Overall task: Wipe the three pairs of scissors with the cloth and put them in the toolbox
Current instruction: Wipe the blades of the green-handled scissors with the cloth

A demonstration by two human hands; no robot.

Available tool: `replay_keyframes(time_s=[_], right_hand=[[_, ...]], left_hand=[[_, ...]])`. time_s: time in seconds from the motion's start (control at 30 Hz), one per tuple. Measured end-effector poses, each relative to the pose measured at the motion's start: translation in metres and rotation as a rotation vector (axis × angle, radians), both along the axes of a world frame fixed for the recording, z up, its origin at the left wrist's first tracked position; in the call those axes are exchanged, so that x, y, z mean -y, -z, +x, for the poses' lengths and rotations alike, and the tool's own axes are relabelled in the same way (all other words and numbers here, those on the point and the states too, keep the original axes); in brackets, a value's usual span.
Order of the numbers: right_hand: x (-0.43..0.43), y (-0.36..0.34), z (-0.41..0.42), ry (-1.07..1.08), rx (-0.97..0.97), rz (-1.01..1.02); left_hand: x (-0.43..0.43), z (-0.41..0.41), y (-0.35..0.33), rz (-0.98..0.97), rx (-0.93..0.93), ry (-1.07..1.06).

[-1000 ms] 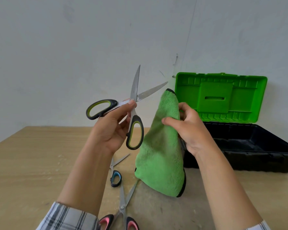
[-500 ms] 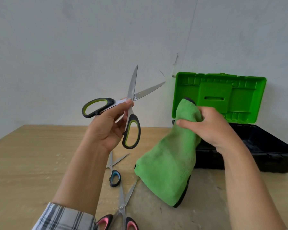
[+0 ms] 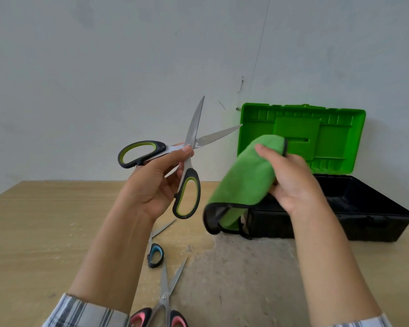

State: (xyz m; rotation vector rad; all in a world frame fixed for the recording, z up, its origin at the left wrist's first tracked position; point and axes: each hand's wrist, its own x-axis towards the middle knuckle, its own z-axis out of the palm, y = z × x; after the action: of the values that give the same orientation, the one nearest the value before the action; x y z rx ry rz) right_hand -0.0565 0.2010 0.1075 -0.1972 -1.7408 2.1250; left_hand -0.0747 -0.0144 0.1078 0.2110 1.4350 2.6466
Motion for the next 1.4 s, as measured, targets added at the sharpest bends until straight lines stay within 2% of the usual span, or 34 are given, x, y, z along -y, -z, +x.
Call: replay_keyframes(time_s=[0.13, 0.27, 0.5, 0.57, 0.63, 0.73, 0.9, 1.03, 1.17, 1.3, 1.4], right_hand=[[0.015, 0.007, -0.005, -0.195, 0.011, -0.044], [0.025, 0.011, -0.007, -0.190, -0.013, -0.060], [0.028, 0.005, -0.004, -0.339, -0.072, -0.306], [0.027, 0.007, -0.005, -0.296, -0.076, -0.251], [0.022, 0.009, -0.007, -0.167, -0.068, -0.136], [0.007, 0.009, -0.006, -0.048, -0.076, -0.052], [-0.014, 0.003, 0.007, -0.196, -0.091, 0.127], [-0.013, -0.001, 0.017, -0.359, -0.132, 0.263], [-0.014, -0.001, 0.018, -0.377, -0.101, 0.280], [-0.014, 0.000, 0.016, -0.362, -0.057, 0.203], [-0.008, 0.001, 0.016, -0.389, -0.081, 0.360]], left_hand=[[-0.003, -0.001, 0.002, -0.001, 0.011, -0.015], [-0.001, -0.002, 0.002, 0.000, 0.013, -0.023], [-0.002, -0.003, 0.005, -0.011, 0.011, -0.025], [-0.003, -0.003, 0.005, -0.011, 0.015, -0.033], [-0.001, -0.003, 0.005, -0.020, 0.017, -0.034], [0.008, -0.002, 0.002, -0.105, -0.013, -0.012], [0.017, 0.004, -0.001, -0.293, -0.059, 0.021], [0.014, 0.004, 0.001, -0.361, -0.045, 0.025], [0.013, 0.002, 0.002, -0.349, -0.032, 0.001], [0.013, 0.001, 0.001, -0.352, -0.037, -0.019], [0.011, -0.001, 0.002, -0.374, -0.060, -0.040]])
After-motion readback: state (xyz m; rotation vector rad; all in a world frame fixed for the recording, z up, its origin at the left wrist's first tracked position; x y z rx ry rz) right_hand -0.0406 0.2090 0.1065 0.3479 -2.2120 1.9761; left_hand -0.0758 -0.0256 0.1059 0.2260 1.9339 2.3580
